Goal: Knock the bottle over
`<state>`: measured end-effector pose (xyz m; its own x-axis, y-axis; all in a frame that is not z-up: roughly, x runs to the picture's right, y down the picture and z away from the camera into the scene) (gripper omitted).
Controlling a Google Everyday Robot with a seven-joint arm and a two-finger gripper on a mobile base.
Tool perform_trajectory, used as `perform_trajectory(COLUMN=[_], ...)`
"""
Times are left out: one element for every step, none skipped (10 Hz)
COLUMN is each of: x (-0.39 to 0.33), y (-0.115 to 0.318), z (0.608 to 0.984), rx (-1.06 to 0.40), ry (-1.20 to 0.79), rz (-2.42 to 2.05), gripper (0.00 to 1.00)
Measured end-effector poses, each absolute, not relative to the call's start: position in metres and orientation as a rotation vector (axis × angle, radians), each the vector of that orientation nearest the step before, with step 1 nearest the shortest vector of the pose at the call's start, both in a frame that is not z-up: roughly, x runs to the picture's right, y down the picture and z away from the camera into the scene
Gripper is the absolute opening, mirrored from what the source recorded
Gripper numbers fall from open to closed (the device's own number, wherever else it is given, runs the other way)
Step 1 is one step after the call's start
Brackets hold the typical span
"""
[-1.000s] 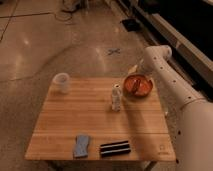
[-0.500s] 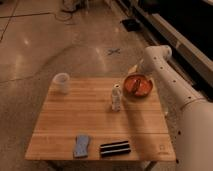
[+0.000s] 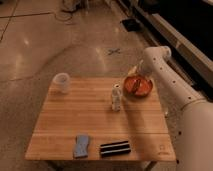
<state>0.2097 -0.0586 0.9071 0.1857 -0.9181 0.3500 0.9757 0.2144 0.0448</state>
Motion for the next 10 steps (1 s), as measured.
perform_trajectory(x=[0.207,0.199,0.191,0.18,0.167,0.156,0.147,0.138,0.131,0.13], y=[-0.048,-0.033,-0.027,-0.024,-0.023,-0.02,-0.018,-0.014,-0.008,0.0], z=[0.904,0.898,0.894,0.89,0.882,0.875,0.869,0.861,0.852,0.844], rx=[-0.215,-0.222,-0.221,-0.217,-0.203,-0.191,-0.182,-0.176,-0.176,-0.185], ry=[-0.337,-0.348,-0.357,-0.366,-0.377,-0.39,-0.402,-0.413,-0.422,-0.424], rz=[-1.38,-1.42,-1.44,-1.453,-1.466,-1.477,-1.485,-1.497,-1.512,-1.522], gripper=[0.76,0.76,0.76,0.76,0.76,0.76,0.76,0.76,0.76,0.76])
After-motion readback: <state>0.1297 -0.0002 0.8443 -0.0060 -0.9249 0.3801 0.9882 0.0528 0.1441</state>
